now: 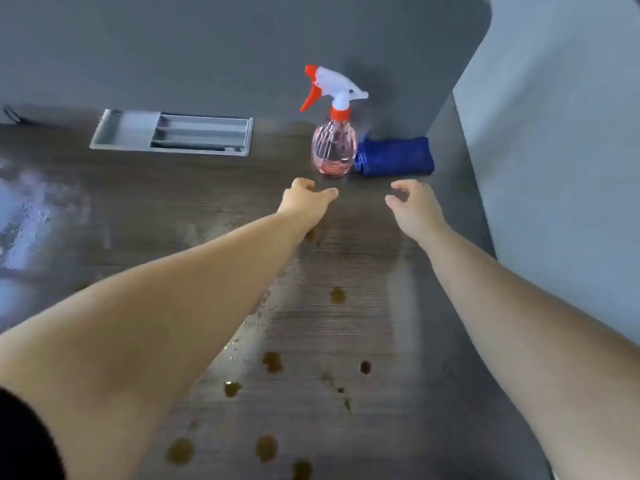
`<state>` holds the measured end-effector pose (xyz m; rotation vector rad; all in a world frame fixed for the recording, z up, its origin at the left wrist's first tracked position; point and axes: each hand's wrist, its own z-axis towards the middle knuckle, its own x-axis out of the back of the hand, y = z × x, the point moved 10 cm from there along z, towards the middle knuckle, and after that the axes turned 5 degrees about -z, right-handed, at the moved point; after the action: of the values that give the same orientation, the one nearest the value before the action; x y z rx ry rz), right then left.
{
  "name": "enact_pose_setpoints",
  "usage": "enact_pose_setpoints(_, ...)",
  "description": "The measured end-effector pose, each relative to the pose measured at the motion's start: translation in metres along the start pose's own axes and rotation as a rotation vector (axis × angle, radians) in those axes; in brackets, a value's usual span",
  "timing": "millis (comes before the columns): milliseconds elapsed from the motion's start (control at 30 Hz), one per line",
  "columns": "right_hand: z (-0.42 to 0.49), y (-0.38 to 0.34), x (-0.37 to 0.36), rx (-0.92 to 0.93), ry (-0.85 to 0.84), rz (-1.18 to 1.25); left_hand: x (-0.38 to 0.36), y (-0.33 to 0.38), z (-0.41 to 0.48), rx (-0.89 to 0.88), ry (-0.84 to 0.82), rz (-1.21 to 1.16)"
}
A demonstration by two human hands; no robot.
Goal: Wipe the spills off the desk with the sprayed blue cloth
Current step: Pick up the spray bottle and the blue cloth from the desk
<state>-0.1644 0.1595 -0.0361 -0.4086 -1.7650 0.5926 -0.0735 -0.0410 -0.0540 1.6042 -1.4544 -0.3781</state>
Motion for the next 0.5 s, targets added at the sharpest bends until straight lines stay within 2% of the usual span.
enact_pose_setpoints(133,0.055,-0.014,0.000,0.191,0.010,-0.350,-0.007,0.017,0.030,0.035,0.081,-0.113)
enact_pose_setpoints(267,0.081,-0.007,-0.024,0.291,-0.084,-0.476,-0.009,0.031,0.057,0.003,0.182,-0.146)
enact_pose_setpoints(400,0.092,-0.015,-0.015,0.401,0.083,-0.581,-0.009,0.046,0.079,-0.094,0.254,-0.124)
enact_pose_setpoints(500,0.097,-0.020,-0.017,0.448,0.137,-0.656,-0.012,0.052,0.086,-0.147,0.302,-0.077)
